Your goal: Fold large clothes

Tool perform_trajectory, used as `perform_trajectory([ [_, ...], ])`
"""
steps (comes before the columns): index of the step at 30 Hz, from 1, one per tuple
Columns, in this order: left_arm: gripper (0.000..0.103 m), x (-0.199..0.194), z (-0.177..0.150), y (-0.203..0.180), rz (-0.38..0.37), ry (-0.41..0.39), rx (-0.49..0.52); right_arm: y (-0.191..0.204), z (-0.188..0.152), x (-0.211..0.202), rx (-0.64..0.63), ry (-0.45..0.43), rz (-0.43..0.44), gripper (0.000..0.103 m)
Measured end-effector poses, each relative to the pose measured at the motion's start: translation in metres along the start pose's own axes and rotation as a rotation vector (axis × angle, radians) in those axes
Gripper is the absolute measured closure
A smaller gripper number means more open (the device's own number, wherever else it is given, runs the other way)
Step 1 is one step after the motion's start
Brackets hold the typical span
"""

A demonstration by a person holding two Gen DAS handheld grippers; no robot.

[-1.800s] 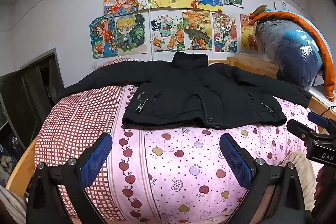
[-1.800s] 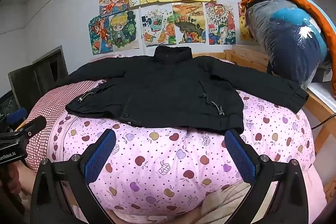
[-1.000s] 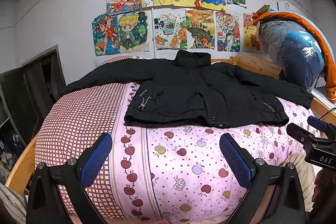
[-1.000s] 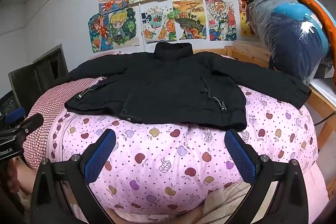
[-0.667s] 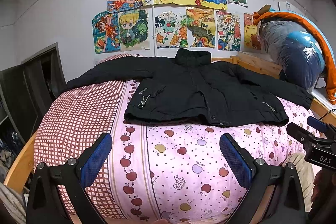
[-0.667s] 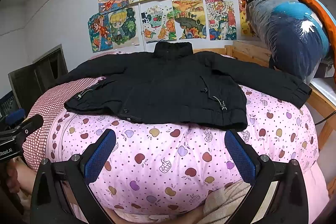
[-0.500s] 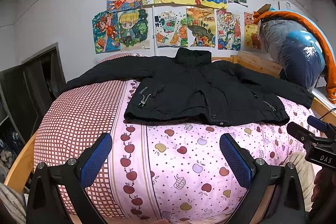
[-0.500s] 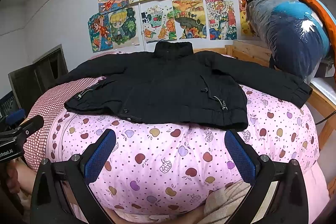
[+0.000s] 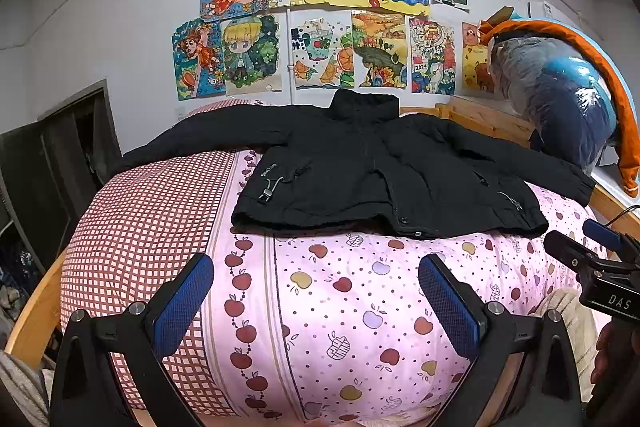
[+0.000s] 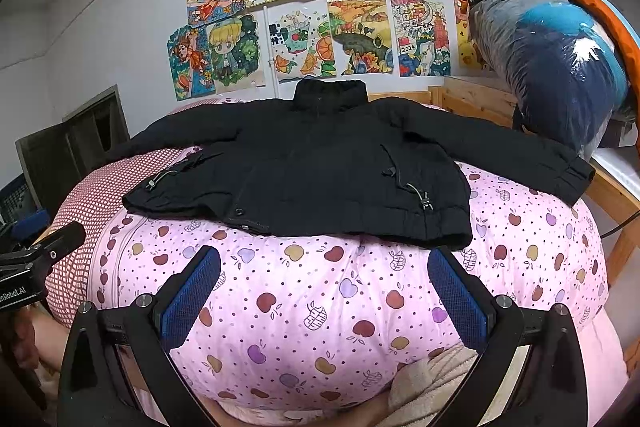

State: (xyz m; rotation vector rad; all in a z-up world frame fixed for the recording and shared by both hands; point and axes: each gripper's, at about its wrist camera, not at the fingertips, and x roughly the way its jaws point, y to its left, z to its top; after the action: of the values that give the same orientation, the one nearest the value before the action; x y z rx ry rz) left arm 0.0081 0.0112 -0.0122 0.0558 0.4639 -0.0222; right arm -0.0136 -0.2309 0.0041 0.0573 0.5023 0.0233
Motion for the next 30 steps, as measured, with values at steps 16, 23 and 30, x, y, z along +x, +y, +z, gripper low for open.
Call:
perform_trajectory([
  [16,0.0,0.002,0.0008,0.0014,-0.003,0.012,-0.016,0.0003,-0.0001,0.0008,0.0,0.001,0.002,0.001],
  [23,0.0,0.0022,0.0009,0.0011,-0.002,0.013,-0.018,0.0001,0.0009,-0.0002,0.001,0.001,0.002,0.001],
  [30,0.0,0.0048,0.0008,0.0004,-0.003,0.022,-0.023,0.0003,-0.0022,0.0016,0.004,0.001,0.0,0.001],
])
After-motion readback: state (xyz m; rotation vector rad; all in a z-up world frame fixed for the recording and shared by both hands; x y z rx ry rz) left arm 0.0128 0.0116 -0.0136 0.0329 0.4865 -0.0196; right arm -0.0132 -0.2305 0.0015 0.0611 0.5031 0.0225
